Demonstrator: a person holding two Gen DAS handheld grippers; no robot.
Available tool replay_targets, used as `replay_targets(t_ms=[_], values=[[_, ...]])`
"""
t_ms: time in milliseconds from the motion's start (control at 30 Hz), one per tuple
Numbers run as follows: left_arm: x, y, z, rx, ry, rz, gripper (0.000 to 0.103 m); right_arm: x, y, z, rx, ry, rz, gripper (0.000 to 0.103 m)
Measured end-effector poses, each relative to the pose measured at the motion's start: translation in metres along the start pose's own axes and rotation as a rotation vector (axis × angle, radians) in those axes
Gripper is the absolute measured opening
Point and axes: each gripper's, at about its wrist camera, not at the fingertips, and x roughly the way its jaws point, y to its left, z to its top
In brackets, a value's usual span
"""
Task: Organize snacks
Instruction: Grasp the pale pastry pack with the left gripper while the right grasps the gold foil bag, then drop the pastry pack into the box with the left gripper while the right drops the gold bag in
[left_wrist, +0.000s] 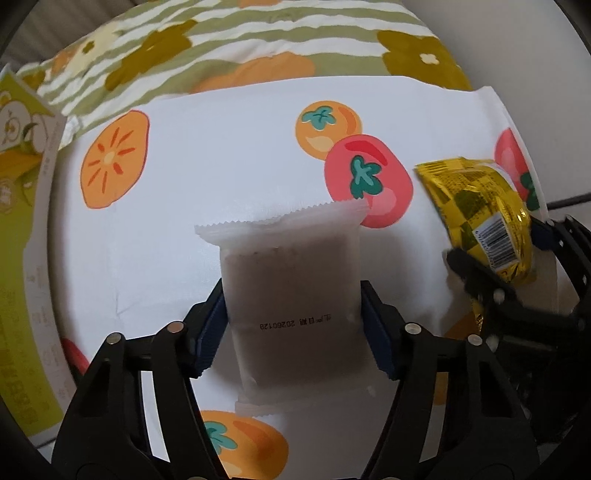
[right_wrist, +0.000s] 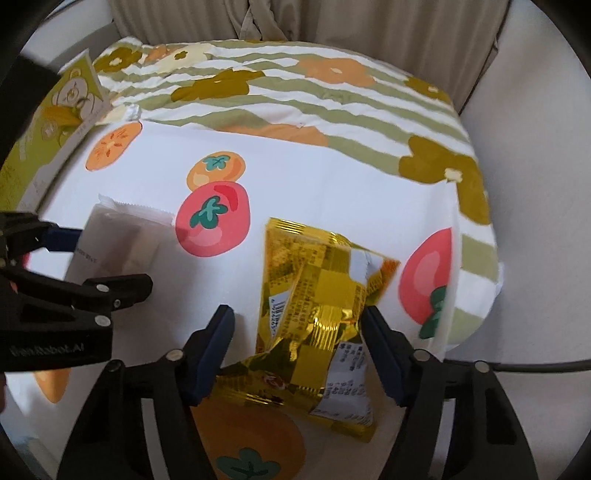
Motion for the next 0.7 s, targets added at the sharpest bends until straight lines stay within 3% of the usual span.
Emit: replay_targets(t_ms=[133, 300, 500, 700], values=[[-0.003, 0.004, -0.002, -0.007, -0.015, -0.022, 0.061, -0.002, -0.003, 0.002, 0.022, -0.007, 0.018, 0.05], [-0.025, 0.004, -0.006, 0.003, -0.074, -0.047, 0.06, -0.017, -0.006, 0.004, 0.05, -0.04, 0.037, 0.049], [-0.087, 0.019, -0.01, -0.018, -0.186, -0.075, 0.06, -0.057, -0.005, 0.019, 0.082, -0.117, 0.06, 0.049], [-0.166, 0.067, -0.026, -0.096, -0.305, -0.089, 0.06, -0.114, 0.028, 0.042, 0.046, -0.226, 0.096, 0.049]])
